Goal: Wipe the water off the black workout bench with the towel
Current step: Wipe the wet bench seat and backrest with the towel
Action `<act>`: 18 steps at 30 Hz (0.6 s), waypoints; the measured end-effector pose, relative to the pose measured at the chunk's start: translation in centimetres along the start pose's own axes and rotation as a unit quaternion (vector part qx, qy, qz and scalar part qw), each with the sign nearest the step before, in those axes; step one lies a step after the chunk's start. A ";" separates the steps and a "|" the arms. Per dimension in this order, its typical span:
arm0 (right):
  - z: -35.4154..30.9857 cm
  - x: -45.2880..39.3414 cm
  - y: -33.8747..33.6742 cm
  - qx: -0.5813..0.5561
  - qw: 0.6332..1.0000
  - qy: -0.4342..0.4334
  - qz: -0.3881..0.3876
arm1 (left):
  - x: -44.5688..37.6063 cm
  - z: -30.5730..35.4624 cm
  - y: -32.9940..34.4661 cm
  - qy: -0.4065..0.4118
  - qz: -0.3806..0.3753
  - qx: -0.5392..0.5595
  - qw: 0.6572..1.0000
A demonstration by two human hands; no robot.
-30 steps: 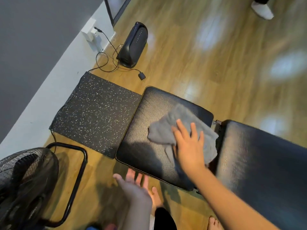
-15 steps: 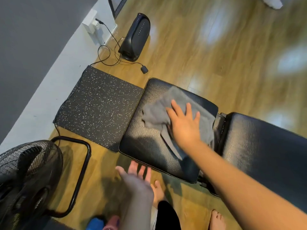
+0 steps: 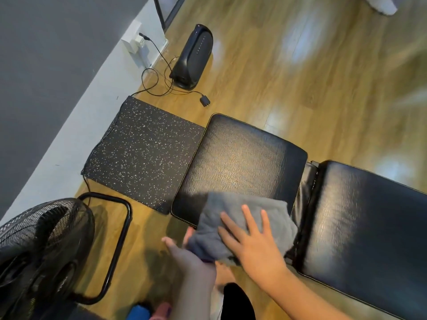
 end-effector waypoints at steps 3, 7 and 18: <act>4.0 3.1 1.2 -0.010 0.999 0.038 0.003 | -1.1 0.3 -0.7 0.003 0.003 -0.048 0.999; 9.5 -0.5 -1.0 -0.048 0.987 0.154 0.029 | -1.1 0.4 -0.7 0.015 0.004 -0.051 0.999; 9.1 -16.7 -8.1 -0.088 0.968 0.229 0.047 | -1.4 0.0 -1.0 0.010 0.002 -0.061 0.998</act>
Point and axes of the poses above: each hand's wrist, its own x-axis away from the middle knuckle, its own y-axis out of the palm, z = x × y, the point moved 9 cm from there along -x, towards the middle knuckle, and after that the axes turned 3 degrees about z, right-handed, at the moved point
